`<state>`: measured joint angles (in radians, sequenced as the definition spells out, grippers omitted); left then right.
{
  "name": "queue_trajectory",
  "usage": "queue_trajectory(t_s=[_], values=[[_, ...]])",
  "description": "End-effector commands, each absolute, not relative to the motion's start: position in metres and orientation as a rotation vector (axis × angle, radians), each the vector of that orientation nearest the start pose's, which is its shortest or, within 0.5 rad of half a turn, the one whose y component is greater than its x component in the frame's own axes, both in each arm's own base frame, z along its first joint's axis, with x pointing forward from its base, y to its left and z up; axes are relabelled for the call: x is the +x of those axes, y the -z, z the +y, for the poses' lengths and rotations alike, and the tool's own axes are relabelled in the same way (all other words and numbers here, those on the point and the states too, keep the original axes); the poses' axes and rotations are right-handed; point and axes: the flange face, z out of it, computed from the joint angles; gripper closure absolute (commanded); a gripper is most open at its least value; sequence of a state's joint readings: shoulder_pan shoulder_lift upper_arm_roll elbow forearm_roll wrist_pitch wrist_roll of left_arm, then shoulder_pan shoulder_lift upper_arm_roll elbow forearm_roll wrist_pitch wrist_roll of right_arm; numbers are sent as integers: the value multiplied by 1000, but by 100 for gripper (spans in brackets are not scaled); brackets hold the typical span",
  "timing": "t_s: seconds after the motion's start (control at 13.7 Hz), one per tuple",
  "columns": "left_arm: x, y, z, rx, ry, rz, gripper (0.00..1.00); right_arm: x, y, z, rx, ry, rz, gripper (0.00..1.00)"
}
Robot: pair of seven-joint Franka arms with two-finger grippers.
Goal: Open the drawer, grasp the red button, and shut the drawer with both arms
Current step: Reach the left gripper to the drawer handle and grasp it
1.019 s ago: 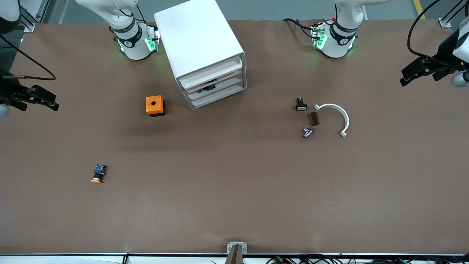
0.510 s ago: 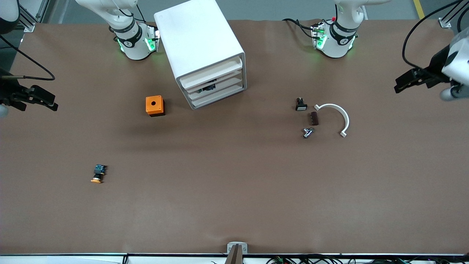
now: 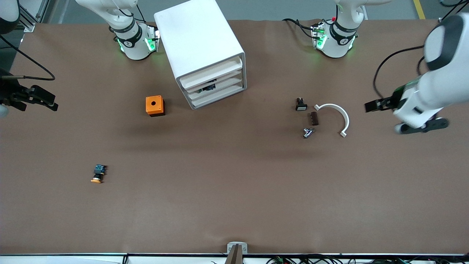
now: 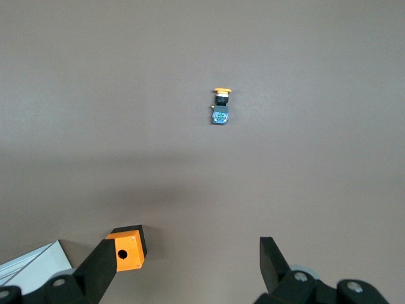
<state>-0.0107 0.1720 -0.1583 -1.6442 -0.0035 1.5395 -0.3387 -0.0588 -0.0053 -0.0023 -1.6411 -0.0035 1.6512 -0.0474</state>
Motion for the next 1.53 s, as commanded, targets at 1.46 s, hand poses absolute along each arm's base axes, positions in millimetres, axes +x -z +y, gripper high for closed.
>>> queue_trajectory(t_s=[1.46], values=[[488,-258,-422,-2073,-1029,-1526,0,552,-606,-36,-3150,43,47,0]])
